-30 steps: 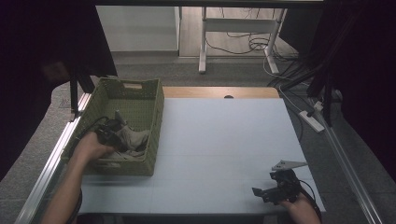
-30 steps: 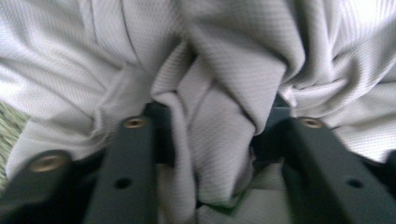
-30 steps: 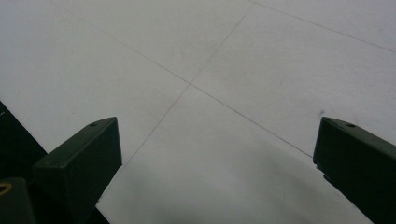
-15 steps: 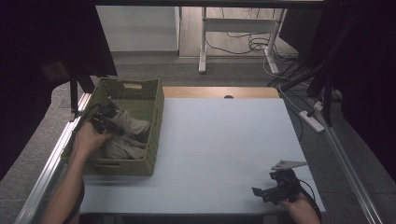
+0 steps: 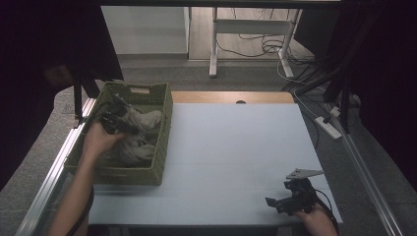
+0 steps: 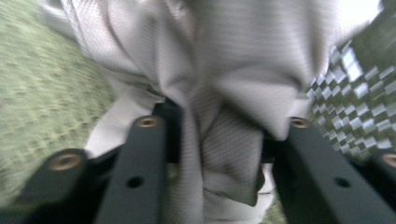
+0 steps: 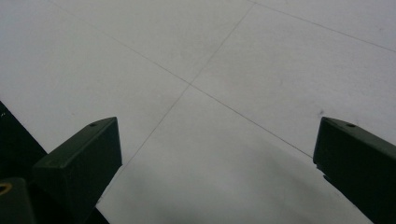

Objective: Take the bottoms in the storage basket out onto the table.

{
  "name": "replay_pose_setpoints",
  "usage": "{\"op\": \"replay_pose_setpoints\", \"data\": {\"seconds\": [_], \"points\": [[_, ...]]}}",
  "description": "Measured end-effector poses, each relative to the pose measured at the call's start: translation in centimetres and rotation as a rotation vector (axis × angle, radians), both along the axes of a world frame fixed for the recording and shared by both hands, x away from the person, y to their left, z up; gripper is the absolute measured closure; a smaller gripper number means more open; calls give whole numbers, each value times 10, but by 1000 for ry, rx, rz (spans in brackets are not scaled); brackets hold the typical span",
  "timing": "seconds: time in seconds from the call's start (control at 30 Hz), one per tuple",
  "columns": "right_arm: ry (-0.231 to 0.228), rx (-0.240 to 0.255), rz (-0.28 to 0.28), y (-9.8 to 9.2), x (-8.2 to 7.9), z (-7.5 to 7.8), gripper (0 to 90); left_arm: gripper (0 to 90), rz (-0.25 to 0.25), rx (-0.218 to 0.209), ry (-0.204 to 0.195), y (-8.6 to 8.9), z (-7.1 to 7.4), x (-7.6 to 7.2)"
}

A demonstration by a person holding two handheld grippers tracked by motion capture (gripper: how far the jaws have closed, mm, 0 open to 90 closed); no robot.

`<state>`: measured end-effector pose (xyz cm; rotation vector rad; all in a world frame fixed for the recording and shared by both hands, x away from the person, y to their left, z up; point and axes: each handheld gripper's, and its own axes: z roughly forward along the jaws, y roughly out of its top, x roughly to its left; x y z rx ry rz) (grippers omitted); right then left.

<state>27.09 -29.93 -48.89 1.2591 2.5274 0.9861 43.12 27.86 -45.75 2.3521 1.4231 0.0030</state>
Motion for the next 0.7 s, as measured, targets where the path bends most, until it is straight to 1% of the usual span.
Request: {"op": "replay_pose_setpoints", "data": {"seconds": [0.03,0.07,0.13,0.17,0.23,0.27,0.33,0.37,0.4,0.47,0.5,0.53,0.6,0.63,0.67,0.7], "points": [[-1,-1,-1,0,0,0,10,543,2,-4,10,-2,-6,1],[-2,-2,0,0,0,0,10,493,2,-22,33,-2,-12,2],[-1,-1,0,0,0,0,10,336,-3,-87,92,-1,-22,6],[0,0,0,0,0,0,10,263,-5,-94,118,-2,-26,8],[2,1,0,0,0,0,10,171,-15,-79,152,-4,-34,8],[1,1,0,0,0,0,10,128,-24,-58,173,-7,-39,8],[0,0,0,0,0,0,10,46,-47,20,200,-12,-47,7],[-1,0,0,0,0,0,10,21,-58,51,208,-15,-50,6],[-2,-1,0,0,0,0,10,15,-70,88,209,-18,-53,5],[-1,-1,1,0,0,0,10,23,-87,142,195,-22,-53,4],[-1,-1,1,0,0,0,10,53,-87,142,195,-22,-53,4],[-3,-1,4,0,0,0,10,107,-91,186,164,-23,-52,1],[-3,-3,2,0,0,0,10,208,-94,184,148,-21,-50,-1],[-2,-2,1,0,0,0,10,256,-84,180,145,-19,-48,-1],[-2,-1,1,0,0,0,10,324,-71,175,144,-17,-47,-1],[-1,0,1,0,0,0,10,437,-74,152,158,-15,-45,-2]]}}
